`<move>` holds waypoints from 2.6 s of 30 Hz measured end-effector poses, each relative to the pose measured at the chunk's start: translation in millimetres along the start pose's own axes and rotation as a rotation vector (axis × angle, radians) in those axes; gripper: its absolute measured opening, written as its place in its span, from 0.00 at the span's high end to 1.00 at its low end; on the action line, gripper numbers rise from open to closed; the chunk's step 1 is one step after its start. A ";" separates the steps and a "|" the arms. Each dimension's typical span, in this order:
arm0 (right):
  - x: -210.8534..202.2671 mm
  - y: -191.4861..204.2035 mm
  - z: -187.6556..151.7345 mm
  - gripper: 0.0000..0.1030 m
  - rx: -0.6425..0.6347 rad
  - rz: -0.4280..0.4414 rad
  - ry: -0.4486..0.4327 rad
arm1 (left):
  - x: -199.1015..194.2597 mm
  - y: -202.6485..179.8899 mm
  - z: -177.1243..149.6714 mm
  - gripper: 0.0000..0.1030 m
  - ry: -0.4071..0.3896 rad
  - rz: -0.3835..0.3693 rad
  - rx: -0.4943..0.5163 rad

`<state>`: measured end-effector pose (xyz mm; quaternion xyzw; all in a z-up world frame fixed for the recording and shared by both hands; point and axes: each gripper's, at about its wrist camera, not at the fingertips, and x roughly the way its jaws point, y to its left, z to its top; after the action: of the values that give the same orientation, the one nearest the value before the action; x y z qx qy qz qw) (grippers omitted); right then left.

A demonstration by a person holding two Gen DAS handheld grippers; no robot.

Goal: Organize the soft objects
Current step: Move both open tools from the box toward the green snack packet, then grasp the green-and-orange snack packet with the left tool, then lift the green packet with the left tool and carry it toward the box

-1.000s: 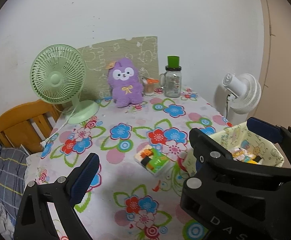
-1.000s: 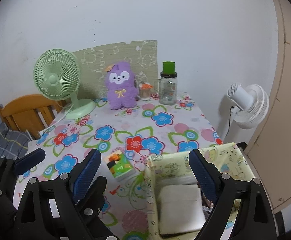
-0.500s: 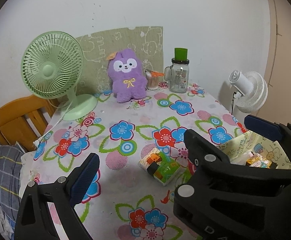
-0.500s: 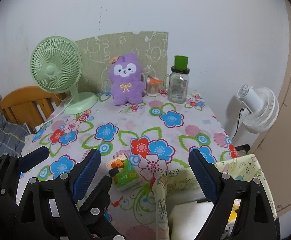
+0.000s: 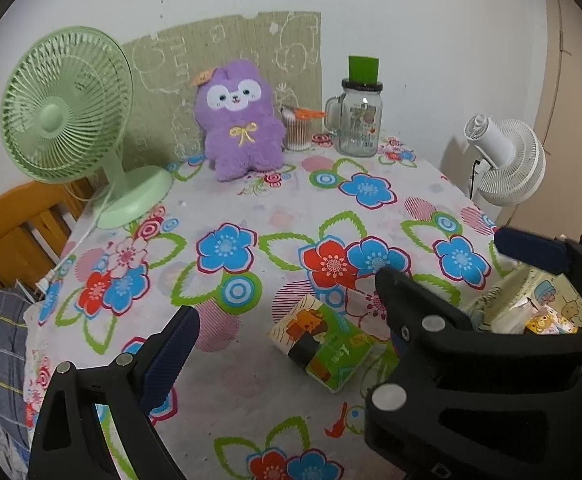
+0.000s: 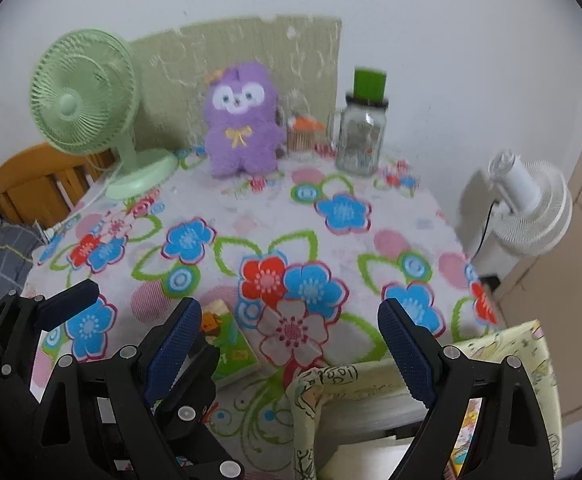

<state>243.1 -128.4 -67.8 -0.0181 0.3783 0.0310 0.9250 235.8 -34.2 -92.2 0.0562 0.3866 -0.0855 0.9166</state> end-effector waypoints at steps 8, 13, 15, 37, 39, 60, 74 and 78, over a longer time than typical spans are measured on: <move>21.0 -11.3 7.0 0.11 0.072 0.011 0.105 | 24.7 3.5 5.7 0.06 0.045 -0.011 -0.007; 32.5 -11.7 9.5 0.11 0.059 -0.027 0.174 | 43.5 7.2 5.6 0.07 0.090 -0.019 -0.021; 35.8 -9.6 10.4 0.11 0.028 -0.050 0.194 | 49.2 7.7 4.8 0.07 0.106 -0.029 -0.023; 89.3 -9.2 10.5 0.11 -0.127 -0.057 0.456 | 83.0 0.0 -4.9 0.23 0.234 -0.136 0.040; 91.7 -9.0 9.9 0.11 -0.123 -0.045 0.465 | 82.9 -0.2 -5.6 0.28 0.233 -0.153 0.043; 86.5 -5.5 8.6 0.11 -0.133 -0.016 0.453 | 64.1 -1.7 -8.4 0.58 0.184 -0.122 0.091; 70.9 -2.0 3.0 0.11 -0.190 -0.038 0.445 | 43.8 -6.4 -15.8 0.12 0.145 -0.129 0.158; 66.4 -0.6 -0.3 0.11 -0.213 -0.037 0.442 | 39.7 -7.5 -19.1 0.08 0.139 -0.163 0.172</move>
<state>290.2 -126.2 -114.5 -0.1288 0.5656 0.0491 0.8130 248.2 -42.8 -134.2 0.1089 0.4436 -0.1885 0.8694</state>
